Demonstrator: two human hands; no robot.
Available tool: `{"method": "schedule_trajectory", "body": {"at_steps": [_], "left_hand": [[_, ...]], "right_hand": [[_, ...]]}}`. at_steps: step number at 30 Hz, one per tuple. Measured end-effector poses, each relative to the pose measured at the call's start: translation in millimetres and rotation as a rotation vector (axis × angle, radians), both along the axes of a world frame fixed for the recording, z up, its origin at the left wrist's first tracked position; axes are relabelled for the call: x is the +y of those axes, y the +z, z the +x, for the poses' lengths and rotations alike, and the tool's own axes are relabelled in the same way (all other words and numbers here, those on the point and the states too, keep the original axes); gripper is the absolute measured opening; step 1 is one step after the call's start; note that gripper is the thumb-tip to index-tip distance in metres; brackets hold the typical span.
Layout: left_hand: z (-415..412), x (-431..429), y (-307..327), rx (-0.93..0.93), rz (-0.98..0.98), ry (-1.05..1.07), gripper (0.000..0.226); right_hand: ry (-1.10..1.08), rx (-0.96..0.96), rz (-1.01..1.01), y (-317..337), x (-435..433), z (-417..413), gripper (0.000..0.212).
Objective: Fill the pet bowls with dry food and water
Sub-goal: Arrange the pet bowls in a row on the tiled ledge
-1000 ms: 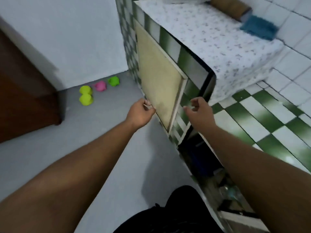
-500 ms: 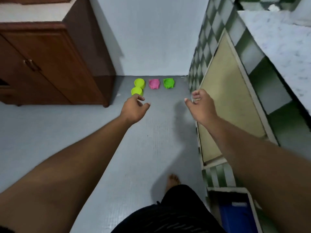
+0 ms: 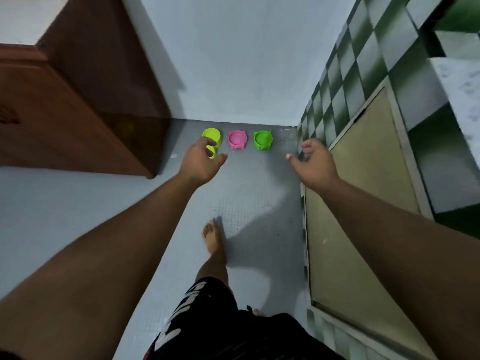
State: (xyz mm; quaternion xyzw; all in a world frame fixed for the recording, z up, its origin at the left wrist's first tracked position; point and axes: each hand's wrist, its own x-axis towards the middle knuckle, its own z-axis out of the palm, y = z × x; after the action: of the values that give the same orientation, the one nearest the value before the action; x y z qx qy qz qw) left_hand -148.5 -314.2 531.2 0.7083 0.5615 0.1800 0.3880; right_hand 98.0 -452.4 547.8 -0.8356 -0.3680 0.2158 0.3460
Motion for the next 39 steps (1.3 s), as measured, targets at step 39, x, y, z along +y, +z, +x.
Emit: {"method": "schedule_trajectory", "body": {"at_steps": [39], "left_hand": [[256.3,465.6,-710.3,-0.056,-0.348,0.17,0.069]], "right_hand": [[0.174,-0.056,-0.596,-698.6,469.4,327.8,0.128]]}}
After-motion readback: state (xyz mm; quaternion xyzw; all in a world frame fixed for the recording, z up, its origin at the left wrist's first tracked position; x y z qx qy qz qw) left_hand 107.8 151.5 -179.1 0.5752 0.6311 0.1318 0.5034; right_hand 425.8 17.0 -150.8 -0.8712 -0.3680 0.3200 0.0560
